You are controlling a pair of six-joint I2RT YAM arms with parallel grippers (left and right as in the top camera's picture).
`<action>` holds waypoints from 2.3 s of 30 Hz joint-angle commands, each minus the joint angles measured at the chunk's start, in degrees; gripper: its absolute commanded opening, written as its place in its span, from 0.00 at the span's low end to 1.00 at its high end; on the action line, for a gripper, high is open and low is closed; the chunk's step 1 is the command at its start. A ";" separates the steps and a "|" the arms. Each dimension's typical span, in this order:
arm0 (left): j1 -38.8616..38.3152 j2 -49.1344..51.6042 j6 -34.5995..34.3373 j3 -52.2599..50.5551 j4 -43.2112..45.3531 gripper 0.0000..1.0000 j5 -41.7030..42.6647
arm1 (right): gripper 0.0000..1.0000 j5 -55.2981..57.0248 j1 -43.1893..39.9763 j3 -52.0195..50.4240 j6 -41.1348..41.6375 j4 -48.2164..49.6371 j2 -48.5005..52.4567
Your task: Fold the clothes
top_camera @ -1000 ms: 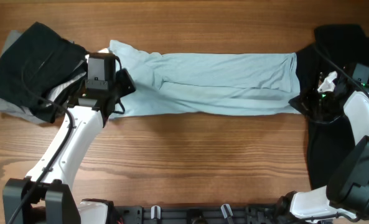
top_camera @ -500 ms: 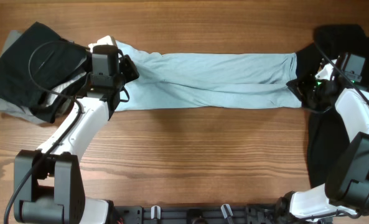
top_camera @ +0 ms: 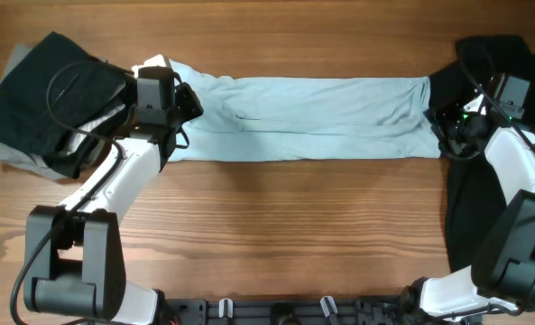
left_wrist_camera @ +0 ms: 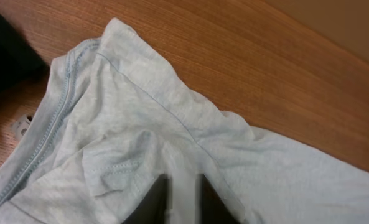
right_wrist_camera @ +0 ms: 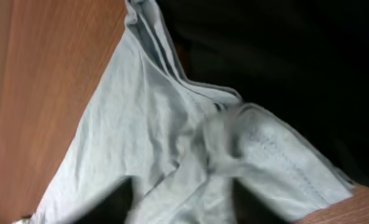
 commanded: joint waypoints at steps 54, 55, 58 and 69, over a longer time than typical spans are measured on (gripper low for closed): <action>22.82 -6.54 8.28 -3.26 -30.75 0.65 30.49 | 0.33 -11.06 6.34 -2.95 -30.01 0.09 14.71; 22.21 -6.80 8.74 -3.26 -30.99 0.65 30.62 | 0.22 -10.38 5.79 -2.82 -28.96 0.00 14.69; 18.88 -10.51 10.23 -3.06 -32.24 0.63 30.56 | 0.12 -10.32 1.20 -1.40 -28.26 -3.41 12.41; 17.00 -35.69 10.19 -3.06 -34.64 0.57 25.05 | 0.06 -11.87 1.14 7.74 -31.67 -17.16 -8.09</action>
